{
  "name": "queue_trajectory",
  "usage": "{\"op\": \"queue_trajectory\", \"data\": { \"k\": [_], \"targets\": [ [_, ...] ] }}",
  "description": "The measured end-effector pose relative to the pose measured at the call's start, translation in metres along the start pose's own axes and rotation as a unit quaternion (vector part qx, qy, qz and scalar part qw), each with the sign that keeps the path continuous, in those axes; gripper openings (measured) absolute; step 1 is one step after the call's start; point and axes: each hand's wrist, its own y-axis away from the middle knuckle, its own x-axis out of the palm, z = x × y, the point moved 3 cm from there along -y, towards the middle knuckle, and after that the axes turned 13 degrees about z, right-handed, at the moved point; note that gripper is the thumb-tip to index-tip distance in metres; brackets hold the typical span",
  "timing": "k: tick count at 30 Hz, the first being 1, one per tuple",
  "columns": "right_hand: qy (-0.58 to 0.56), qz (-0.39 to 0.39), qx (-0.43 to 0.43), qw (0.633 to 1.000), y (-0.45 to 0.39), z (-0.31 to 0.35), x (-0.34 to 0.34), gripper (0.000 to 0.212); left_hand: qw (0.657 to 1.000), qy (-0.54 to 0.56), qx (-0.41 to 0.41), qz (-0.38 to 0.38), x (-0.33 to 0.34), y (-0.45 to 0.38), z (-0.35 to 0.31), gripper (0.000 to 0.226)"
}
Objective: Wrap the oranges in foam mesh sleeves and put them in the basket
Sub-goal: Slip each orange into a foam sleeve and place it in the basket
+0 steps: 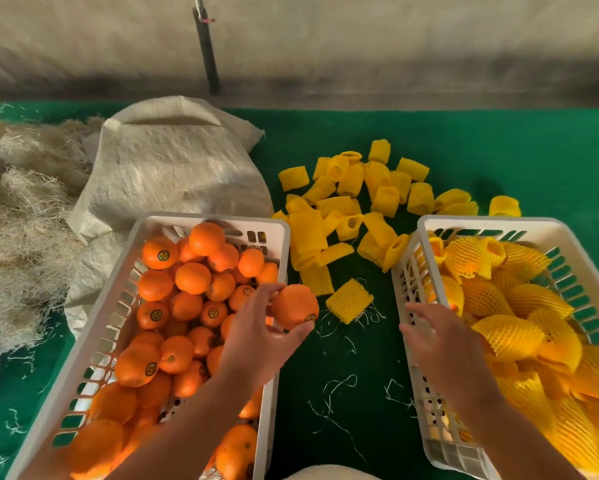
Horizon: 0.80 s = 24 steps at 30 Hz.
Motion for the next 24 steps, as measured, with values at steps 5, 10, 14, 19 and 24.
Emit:
{"op": "queue_trajectory", "data": {
  "k": [5,10,14,19,24],
  "targets": [
    [0.082,0.07,-0.058,0.992,-0.039,0.009,0.048,0.031,0.98,-0.157,0.056,0.109,0.042,-0.019,0.003,0.078],
    [0.12,0.197,-0.05,0.972,-0.075,0.002,0.089,0.032,0.96,-0.25,0.054,0.112,0.056,-0.026,0.013,0.079],
    [0.235,0.302,-0.014,0.924,-0.103,0.002,0.124,0.036,0.95,-0.279,0.076,0.119,0.058,-0.031,0.015,0.077],
    [0.277,0.359,0.051,0.89,-0.129,-0.004,0.149,0.08,0.949,-0.28,0.061,0.133,0.058,-0.032,0.014,0.079],
    [0.235,0.298,0.017,0.925,-0.126,-0.006,0.141,0.065,0.958,-0.228,0.068,0.161,0.057,-0.031,0.011,0.075]
  ]
}}
